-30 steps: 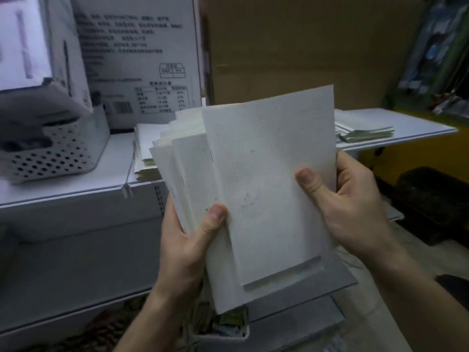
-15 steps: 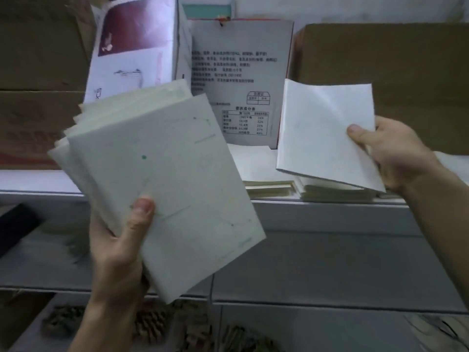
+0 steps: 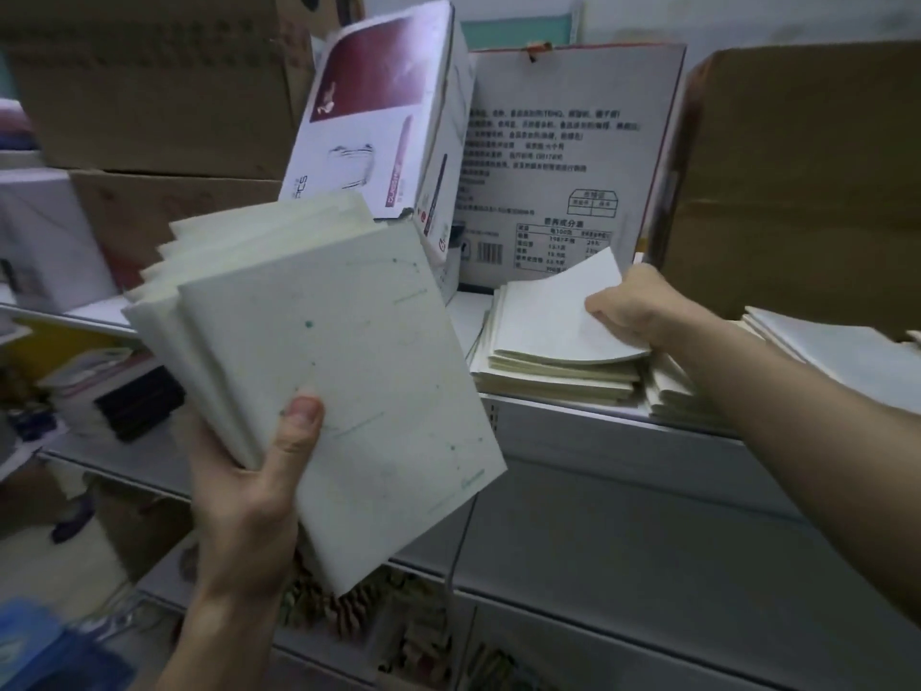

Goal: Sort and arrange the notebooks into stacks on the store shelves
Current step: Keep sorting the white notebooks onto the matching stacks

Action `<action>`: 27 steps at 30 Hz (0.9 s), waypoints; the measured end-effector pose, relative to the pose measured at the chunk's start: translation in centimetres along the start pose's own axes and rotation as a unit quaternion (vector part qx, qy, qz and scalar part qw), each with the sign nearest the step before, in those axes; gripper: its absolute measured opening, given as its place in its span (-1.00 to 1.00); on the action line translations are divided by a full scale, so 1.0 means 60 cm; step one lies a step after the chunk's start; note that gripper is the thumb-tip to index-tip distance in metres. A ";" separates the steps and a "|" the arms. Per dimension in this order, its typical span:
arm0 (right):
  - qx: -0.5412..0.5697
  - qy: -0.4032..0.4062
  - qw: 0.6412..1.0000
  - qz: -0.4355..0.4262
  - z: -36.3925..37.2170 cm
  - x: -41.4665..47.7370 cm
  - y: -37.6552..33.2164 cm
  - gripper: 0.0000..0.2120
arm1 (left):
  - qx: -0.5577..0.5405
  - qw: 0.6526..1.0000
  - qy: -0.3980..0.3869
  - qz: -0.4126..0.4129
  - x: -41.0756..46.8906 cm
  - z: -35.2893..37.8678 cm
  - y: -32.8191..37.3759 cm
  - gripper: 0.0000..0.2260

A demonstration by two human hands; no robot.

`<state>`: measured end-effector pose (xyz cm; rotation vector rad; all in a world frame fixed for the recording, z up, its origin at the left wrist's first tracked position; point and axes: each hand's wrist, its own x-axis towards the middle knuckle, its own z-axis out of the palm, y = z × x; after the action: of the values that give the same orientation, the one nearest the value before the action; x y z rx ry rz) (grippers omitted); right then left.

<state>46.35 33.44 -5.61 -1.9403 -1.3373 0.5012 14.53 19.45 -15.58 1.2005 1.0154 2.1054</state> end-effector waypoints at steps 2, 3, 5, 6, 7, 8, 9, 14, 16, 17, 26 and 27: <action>-0.096 0.032 0.994 -0.032 0.005 -0.005 -0.001 -0.79 | -0.036 0.999 -0.003 -0.015 -0.010 0.011 0.002 -0.60; -0.136 0.048 0.988 -0.047 0.005 -0.008 -0.002 -0.81 | -0.046 0.999 -0.020 -0.016 -0.015 0.016 0.002 -0.60; -0.195 0.071 0.975 -0.079 0.002 -0.012 -0.002 -0.77 | -0.051 0.998 -0.038 -0.028 -0.020 0.020 0.002 -0.50; -0.231 0.085 0.964 -0.101 0.002 -0.013 0.000 -0.74 | -0.055 0.997 -0.041 -0.031 -0.024 0.023 0.002 -0.43; -0.274 0.099 0.948 -0.125 0.000 -0.018 -0.001 -0.70 | -0.060 0.997 -0.044 -0.033 -0.027 0.026 -0.001 -0.39; -0.308 0.115 0.932 -0.155 0.000 -0.022 -0.001 -0.67 | -0.054 0.997 -0.042 -0.032 -0.030 0.029 0.002 -0.40; -0.309 0.130 0.922 -0.192 0.001 -0.031 -0.005 -0.65 | -0.049 0.997 -0.042 -0.031 -0.034 0.031 0.004 -0.43; 0.157 -0.115 0.937 -0.289 0.026 -0.165 -0.026 -0.57 | -0.045 0.997 -0.052 -0.039 -0.050 0.036 0.014 -0.48; 0.209 -0.202 0.914 -0.283 0.057 -0.219 -0.013 -0.44 | -0.057 0.996 -0.058 -0.044 -0.057 0.038 0.019 -0.47; 0.202 -0.185 0.909 -0.314 0.073 -0.237 -0.003 -0.42 | -0.056 0.995 -0.061 -0.047 -0.061 0.041 0.022 -0.46; 0.307 -0.118 0.882 -0.336 0.055 -0.272 0.034 -0.58 | -0.091 0.985 -0.085 -0.120 -0.081 0.066 0.046 0.03; 0.315 -0.119 0.879 -0.336 0.047 -0.276 0.037 -0.58 | -0.099 0.984 -0.086 -0.125 -0.086 0.070 0.047 0.08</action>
<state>39.49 18.73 -10.43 -0.8290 -1.6293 0.7165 20.51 15.52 -14.46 1.0753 0.8117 1.8263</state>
